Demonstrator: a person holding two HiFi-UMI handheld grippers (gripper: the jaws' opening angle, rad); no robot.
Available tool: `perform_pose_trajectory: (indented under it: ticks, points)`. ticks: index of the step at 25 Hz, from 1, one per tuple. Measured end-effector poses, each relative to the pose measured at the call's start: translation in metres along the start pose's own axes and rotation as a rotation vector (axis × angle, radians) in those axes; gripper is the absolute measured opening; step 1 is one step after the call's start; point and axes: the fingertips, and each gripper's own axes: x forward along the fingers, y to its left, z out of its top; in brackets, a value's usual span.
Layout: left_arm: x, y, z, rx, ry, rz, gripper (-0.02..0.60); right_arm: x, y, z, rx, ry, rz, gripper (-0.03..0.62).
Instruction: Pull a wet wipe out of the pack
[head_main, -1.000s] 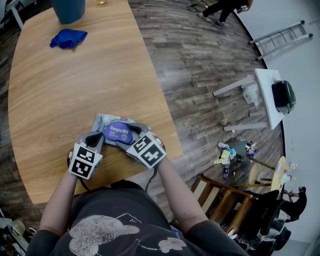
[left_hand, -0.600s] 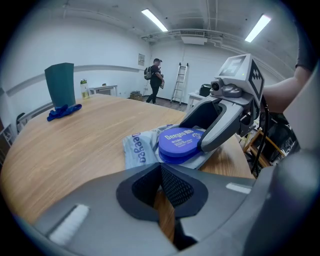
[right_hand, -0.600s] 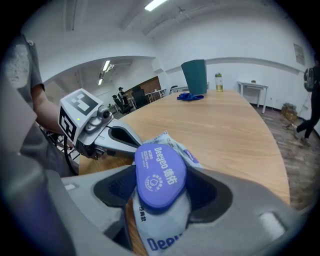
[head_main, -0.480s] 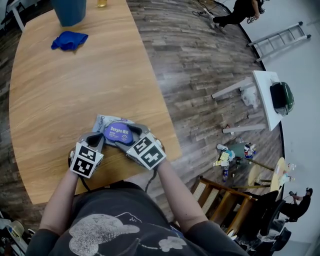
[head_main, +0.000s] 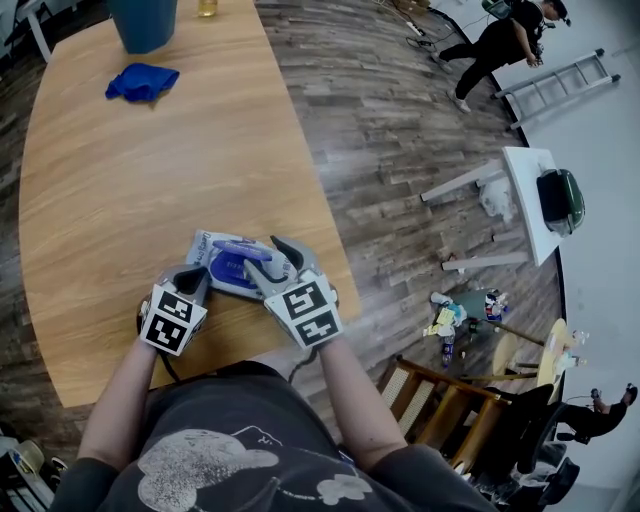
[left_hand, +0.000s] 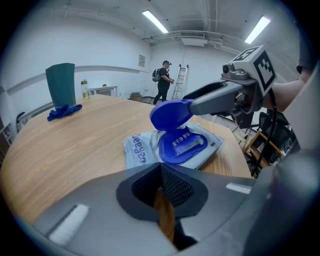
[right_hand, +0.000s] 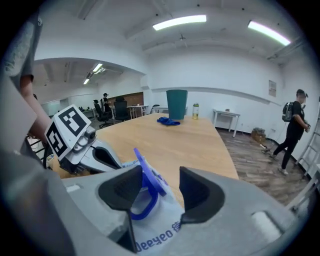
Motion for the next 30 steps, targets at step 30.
perform_pose_trajectory:
  ticks: [30]
  points:
    - [-0.025,-0.024,0.041,0.030,-0.215,-0.016,0.165,-0.015,-0.075,-0.003,0.186,-0.142,-0.213,0.100]
